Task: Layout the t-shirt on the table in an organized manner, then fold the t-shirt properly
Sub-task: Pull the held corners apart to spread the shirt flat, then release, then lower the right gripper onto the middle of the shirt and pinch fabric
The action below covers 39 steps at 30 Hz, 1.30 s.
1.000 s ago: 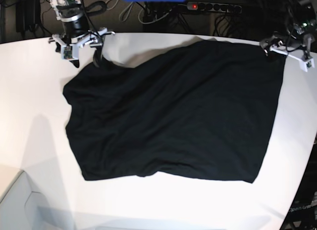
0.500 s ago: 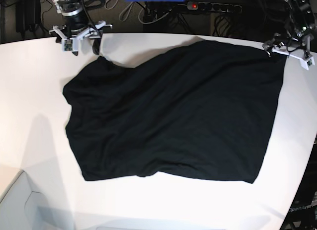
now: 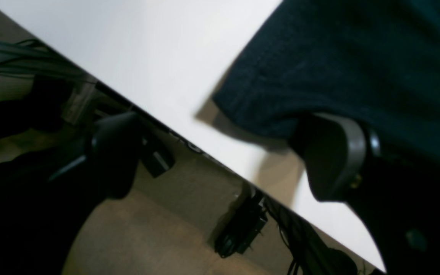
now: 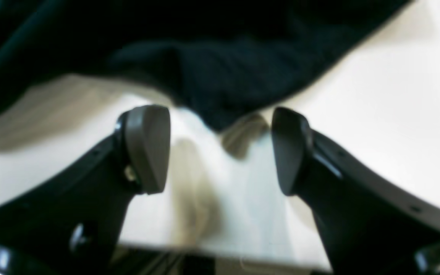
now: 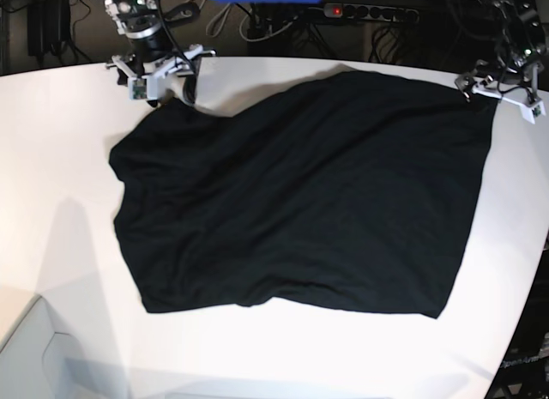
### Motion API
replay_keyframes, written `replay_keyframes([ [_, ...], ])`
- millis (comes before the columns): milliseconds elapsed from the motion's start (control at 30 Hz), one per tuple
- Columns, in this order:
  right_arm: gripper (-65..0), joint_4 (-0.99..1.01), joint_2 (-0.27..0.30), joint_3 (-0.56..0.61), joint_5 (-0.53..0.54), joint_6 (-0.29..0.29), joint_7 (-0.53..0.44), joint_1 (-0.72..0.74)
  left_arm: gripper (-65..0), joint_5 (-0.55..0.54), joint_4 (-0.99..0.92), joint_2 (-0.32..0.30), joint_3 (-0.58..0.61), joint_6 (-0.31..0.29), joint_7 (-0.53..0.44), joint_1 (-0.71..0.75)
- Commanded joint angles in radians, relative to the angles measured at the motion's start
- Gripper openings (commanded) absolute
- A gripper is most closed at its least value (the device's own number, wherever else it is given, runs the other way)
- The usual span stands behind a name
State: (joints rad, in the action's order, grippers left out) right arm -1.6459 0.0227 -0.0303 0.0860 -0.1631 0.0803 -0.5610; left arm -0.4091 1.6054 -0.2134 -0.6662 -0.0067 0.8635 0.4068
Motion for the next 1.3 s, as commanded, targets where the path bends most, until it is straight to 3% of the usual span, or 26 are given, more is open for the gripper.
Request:
replay_keyframes([
  [0, -23.6, 0.008, 0.006, -0.003, 0.002, -0.008, -0.001, 0.011, 0.0, -0.001, 0.019, -0.013, -0.008, 0.001, -0.008, 0.004],
  [100, -27.7, 0.028, 0.007, -0.030, 0.002, -0.008, -0.001, 0.032, 0.0, -0.001, 0.019, -0.013, -0.011, 0.001, -0.008, 0.004],
  [167, -40.0, 0.022, 0.007, -0.041, 0.005, -0.008, -0.001, 0.032, 0.0, -0.001, 0.019, -0.013, -0.013, 0.001, -0.008, 0.004],
  [233, -58.7, -0.027, 0.007, -0.069, 0.004, -0.008, 0.000, 0.028, 0.0, -0.001, 0.019, -0.013, -0.013, 0.001, -0.008, 0.004],
  [267, -65.0, -0.066, 0.003, -0.090, 0.001, -0.008, 0.005, 0.017, 0.0, -0.001, 0.019, -0.013, -0.013, 0.001, -0.008, 0.004],
  [467, -65.0, -0.302, 0.021, -0.107, -0.002, -0.008, 0.006, 0.008, 0.0, -0.001, 0.020, -0.013, -0.014, 0.001, -0.008, 0.007],
  [533, -65.0, -0.330, 0.035, -0.067, -0.009, -0.008, 0.016, 0.058, 0.0, -0.001, 0.020, -0.013, -0.014, 0.001, -0.005, 0.005],
  [633, -65.0, -0.325, 0.062, 0.050, -0.099, -0.008, 0.069, 0.152, 0.0, -0.001, 0.020, -0.013, -0.014, 0.001, -0.003, 0.005],
  [767, -65.0, -0.248, 0.056, 0.220, -0.222, -0.008, 0.164, 0.318, 0.0, -0.001, 0.020, -0.013, -0.014, 0.001, -0.002, 0.005],
  [967, -65.0, 0.045, 0.056, 0.438, -0.233, -0.008, 0.287, 0.623, 0.0, -0.001, 0.062, -0.008, -0.014, 0.001, 0.000, 0.014],
  [1100, -52.3, 0.201, 0.047, 0.554, -0.233, -0.008, 0.379, 0.757, 0.0, -0.004, 0.108, -0.008, -0.014, 0.001, 0.000, 0.034],
  [1267, -31.5, 0.171, 0.043, 0.562, -0.233, -0.008, 0.387, 0.761, 0.0, -0.001, 0.125, -0.008, -0.014, 0.001, 0.000, 0.027],
])
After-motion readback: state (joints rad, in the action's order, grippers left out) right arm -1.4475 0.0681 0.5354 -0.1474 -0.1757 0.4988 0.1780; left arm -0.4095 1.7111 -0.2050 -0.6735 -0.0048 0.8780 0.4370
